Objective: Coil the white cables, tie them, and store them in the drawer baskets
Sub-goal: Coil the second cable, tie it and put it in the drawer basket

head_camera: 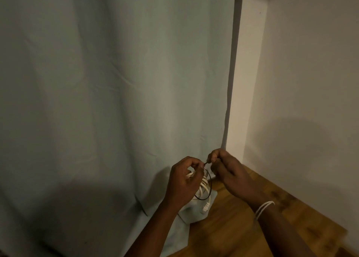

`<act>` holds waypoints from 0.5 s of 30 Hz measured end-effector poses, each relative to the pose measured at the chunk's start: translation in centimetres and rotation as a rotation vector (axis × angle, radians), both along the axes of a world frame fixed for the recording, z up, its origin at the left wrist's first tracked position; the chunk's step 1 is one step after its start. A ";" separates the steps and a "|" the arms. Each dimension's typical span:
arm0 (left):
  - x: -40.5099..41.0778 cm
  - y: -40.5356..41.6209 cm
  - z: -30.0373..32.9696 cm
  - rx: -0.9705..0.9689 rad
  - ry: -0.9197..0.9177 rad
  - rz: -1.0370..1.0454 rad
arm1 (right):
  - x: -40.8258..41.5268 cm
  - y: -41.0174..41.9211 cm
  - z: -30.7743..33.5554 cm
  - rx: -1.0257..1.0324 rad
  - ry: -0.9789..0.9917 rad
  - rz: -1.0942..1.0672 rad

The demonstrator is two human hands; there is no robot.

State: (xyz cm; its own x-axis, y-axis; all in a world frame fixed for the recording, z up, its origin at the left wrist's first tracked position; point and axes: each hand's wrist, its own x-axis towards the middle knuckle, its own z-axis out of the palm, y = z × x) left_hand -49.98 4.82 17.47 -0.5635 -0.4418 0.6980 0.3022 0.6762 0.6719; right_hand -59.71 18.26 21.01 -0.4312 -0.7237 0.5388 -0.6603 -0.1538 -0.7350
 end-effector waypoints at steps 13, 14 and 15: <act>2.8 -1.9 -1.4 0.162 -0.168 -0.141 | -2.1 1.9 4.5 -0.264 -0.178 -0.036; 2.8 -2.1 -1.5 0.155 -0.172 -0.153 | -2.2 2.1 4.6 -0.210 0.007 -0.101; 2.8 -2.3 -1.7 0.136 -0.173 -0.158 | -2.3 2.1 4.6 -0.151 0.173 -0.147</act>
State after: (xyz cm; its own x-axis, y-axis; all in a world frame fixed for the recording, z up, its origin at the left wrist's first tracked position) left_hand -47.20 2.55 15.78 -0.7389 -0.4219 0.5254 0.2693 0.5299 0.8042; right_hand -61.99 20.34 25.57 -0.4182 -0.5661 0.7104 -0.7974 -0.1458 -0.5856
